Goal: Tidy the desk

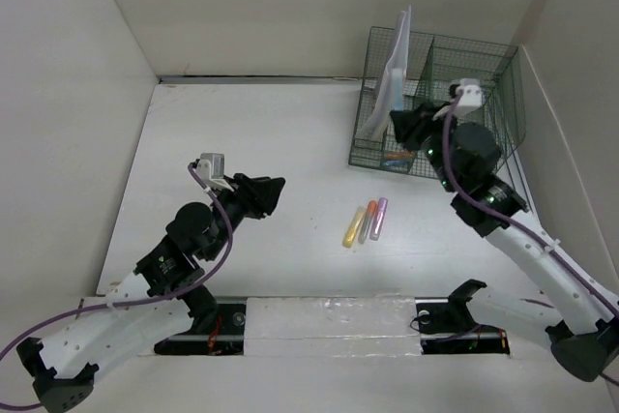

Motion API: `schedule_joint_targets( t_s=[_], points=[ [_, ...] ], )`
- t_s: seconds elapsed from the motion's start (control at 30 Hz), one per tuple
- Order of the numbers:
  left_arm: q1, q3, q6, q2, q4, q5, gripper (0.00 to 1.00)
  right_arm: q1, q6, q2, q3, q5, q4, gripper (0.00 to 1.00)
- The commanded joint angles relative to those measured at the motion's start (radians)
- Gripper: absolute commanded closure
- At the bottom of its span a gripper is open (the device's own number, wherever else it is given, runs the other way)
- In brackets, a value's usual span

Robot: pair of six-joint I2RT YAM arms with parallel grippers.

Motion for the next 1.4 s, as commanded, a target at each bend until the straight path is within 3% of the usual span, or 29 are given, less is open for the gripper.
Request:
schedule_joint_targets(
  t_s=[0.0,0.2,0.33,0.67,0.87,1.0,1.17,1.27,1.3,1.33,1.37],
  points=[
    [0.011,-0.011,-0.008,0.015,0.066,0.046,0.6,-0.135,-0.026,0.032,0.101,0.08,0.038,0.74],
    [0.011,-0.026,-0.014,0.002,0.077,0.069,0.6,-0.411,-0.026,0.217,0.234,0.047,-0.011,0.75],
    [0.011,-0.043,-0.016,-0.019,0.097,0.079,0.6,-0.528,-0.017,0.304,0.238,-0.024,0.006,0.75],
    [0.011,-0.053,-0.014,-0.007,0.111,0.103,0.6,-0.617,-0.06,0.592,0.475,-0.072,-0.083,0.73],
    [0.011,-0.056,-0.013,-0.018,0.102,0.093,0.6,-0.636,-0.043,0.683,0.52,-0.129,-0.077,0.56],
    [0.011,-0.059,-0.013,-0.016,0.103,0.088,0.6,-0.636,-0.033,0.642,0.512,-0.135,-0.071,0.39],
    [0.011,-0.06,-0.008,0.013,0.123,0.103,0.6,-0.627,-0.013,0.464,0.404,-0.117,-0.011,0.35],
    [0.011,-0.059,-0.005,0.039,0.137,0.122,0.6,-0.578,0.0,0.264,0.234,-0.072,0.048,0.37],
    [0.011,-0.06,-0.007,0.054,0.146,0.134,0.6,-0.539,0.009,0.167,0.148,-0.042,0.049,0.52],
    [0.011,-0.06,-0.007,0.062,0.149,0.145,0.6,-0.521,0.009,0.117,0.147,-0.034,0.049,0.52],
    [0.011,-0.065,-0.008,0.068,0.155,0.148,0.6,-0.498,0.016,0.074,0.056,-0.037,0.049,0.6]
  ],
)
